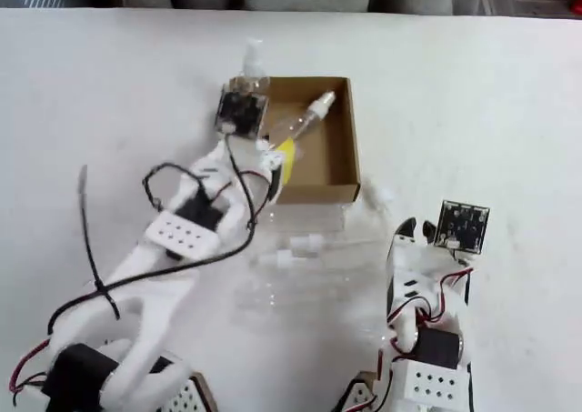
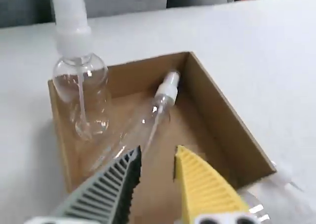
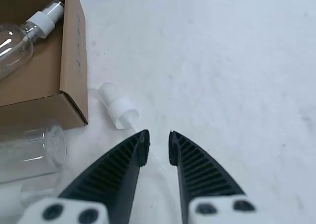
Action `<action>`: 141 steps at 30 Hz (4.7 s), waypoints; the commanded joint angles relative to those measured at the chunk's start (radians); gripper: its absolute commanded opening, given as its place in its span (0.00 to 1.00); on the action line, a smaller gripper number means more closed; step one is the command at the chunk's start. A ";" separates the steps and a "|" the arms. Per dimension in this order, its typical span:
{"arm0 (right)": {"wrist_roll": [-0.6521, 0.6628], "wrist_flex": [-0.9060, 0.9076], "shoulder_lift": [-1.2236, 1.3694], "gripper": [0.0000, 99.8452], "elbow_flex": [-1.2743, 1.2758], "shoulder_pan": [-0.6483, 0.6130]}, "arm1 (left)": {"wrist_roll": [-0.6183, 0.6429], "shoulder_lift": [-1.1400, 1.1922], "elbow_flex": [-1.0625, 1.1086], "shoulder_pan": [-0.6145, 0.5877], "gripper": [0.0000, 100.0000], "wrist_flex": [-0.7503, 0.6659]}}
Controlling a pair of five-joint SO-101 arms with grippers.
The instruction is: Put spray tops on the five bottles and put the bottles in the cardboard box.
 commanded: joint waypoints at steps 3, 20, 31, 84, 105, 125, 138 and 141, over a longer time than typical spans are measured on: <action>0.009 0.005 -0.002 0.06 0.008 -0.012 | -0.012 -0.036 -0.245 0.058 0.03 0.238; 0.009 0.005 -0.002 0.06 0.008 -0.010 | -0.362 0.397 -0.855 0.088 0.04 0.776; 0.009 0.005 -0.002 0.06 0.008 -0.010 | -0.548 0.720 -1.224 0.047 0.04 0.853; 0.072 0.021 -0.001 0.05 0.008 -0.016 | -0.488 0.947 -1.281 -0.025 0.26 0.624; 0.072 0.021 -0.001 0.05 0.008 -0.016 | -0.545 0.928 -1.283 -0.027 0.27 0.575; 0.072 0.039 -0.001 0.05 0.008 -0.041 | -0.522 0.970 -1.283 -0.068 0.34 0.531; 0.074 0.041 -0.001 0.05 0.008 -0.042 | -0.522 1.113 -1.335 -0.042 0.34 0.499; 0.074 0.041 -0.001 0.05 0.008 -0.042 | -0.517 1.159 -1.361 -0.038 0.34 0.500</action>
